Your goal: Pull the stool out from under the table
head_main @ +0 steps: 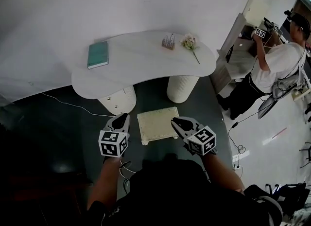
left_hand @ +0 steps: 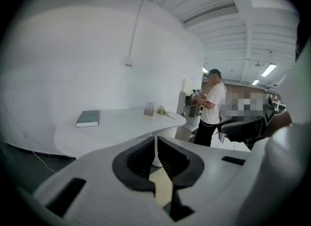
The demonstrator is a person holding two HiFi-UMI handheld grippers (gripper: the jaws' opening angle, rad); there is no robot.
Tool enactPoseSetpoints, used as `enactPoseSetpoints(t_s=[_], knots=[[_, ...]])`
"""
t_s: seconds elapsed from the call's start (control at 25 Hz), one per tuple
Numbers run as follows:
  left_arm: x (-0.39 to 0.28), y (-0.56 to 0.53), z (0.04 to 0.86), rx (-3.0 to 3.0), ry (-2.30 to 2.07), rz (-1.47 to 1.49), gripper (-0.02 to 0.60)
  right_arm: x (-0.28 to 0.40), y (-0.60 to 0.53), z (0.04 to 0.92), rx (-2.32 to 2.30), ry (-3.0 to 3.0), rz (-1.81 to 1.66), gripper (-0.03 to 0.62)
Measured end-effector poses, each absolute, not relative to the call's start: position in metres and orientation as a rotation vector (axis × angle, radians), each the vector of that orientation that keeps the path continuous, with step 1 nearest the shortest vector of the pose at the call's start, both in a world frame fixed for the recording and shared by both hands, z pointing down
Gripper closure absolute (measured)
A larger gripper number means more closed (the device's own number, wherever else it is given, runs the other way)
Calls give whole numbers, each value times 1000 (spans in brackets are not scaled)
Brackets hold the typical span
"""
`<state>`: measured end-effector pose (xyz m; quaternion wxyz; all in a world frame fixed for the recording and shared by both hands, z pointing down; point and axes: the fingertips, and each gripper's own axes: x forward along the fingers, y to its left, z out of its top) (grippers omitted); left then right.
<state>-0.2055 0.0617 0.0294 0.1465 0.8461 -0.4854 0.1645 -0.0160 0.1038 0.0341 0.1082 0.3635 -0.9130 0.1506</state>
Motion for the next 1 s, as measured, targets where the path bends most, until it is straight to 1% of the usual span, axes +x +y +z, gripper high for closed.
enactPoseSetpoints(t_s=[0.2, 0.44, 0.64, 0.84, 1.0], knots=[[-220, 69, 18, 2526, -1358, 507, 574, -22, 114, 0, 1199, -2663, 363, 588], [-235, 78, 8, 2533, -1398, 480, 574, -20, 108, -14, 1272, -2627, 267, 588], [-236, 88, 3, 2457, -1456, 433, 574, -18, 102, -35, 1238, -2749, 277, 589], [-226, 91, -14, 2390, -1583, 409, 574, 9, 93, -34, 1144, -2791, 204, 589], [-212, 92, -23, 2304, -1682, 375, 574, 44, 86, -38, 1078, -2827, 186, 589]])
